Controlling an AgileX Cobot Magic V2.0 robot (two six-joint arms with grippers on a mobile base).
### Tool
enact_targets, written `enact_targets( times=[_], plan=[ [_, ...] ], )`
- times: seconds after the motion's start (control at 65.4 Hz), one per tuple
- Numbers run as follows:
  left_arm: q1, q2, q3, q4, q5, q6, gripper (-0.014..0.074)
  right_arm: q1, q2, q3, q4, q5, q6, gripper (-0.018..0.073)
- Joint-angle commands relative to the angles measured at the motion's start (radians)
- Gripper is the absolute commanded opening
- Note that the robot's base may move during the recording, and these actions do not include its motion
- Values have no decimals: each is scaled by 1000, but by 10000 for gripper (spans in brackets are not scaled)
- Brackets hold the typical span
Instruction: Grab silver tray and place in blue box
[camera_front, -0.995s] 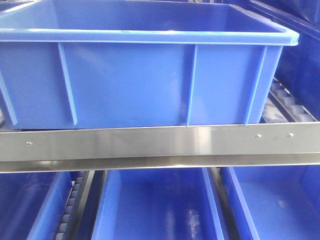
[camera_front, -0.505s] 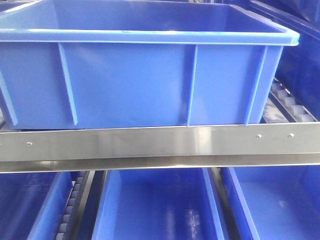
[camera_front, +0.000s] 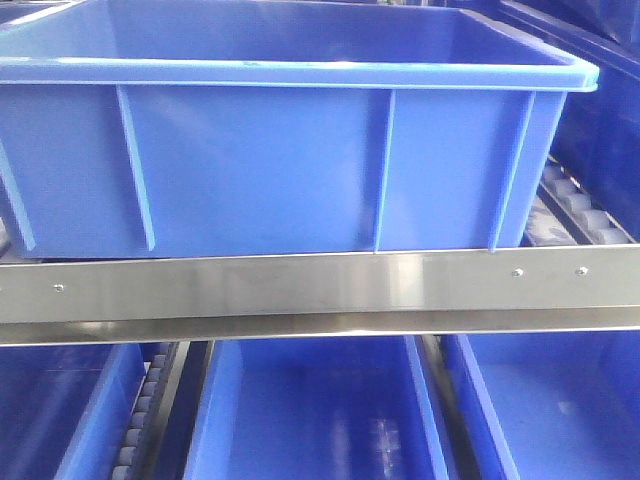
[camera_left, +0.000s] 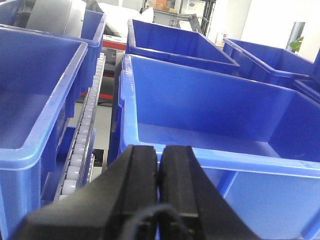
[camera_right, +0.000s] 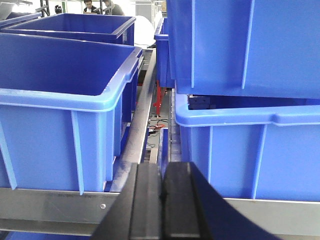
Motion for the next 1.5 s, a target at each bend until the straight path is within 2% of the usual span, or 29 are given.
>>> enact_targets(
  times=[0.0, 0.428, 0.505, 0.536, 0.612, 0.75, 0.857, 0.964, 1.117, 1.163, 1.484],
  plan=[
    [-9, 5, -29, 4, -81, -4, -6, -7, -22, -18, 5, -89, -13, 57],
    [-9, 3, -27, 7, -81, -4, -6, -7, -22, -18, 5, -89, -13, 57],
    [20, -23, -18, 26, -79, -4, -6, -7, -22, -18, 5, -89, -13, 57],
    [39, -43, -11, 59, -77, -4, -6, -7, -22, -18, 5, -89, -13, 57],
    [88, -109, 10, 136, -24, -4, -6, -7, -22, -18, 5, -87, -13, 57],
    [140, -233, 50, 136, 153, -4, -6, -7, -22, -18, 5, -87, -13, 57],
    [142, -318, 95, 133, 231, -4, -6, -7, -22, -18, 5, -85, -13, 57],
    [142, -358, 159, 128, 199, -4, -6, -7, -22, -18, 5, -85, -13, 57],
    [142, -379, 274, 123, 51, -4, -6, -7, -22, -18, 5, -84, -13, 57],
    [142, -379, 271, 123, 77, -4, -6, -7, -22, -18, 5, -84, -13, 57],
    [142, -379, 271, 125, 67, -4, -6, -7, -22, -18, 5, -84, -13, 57]
  ],
)
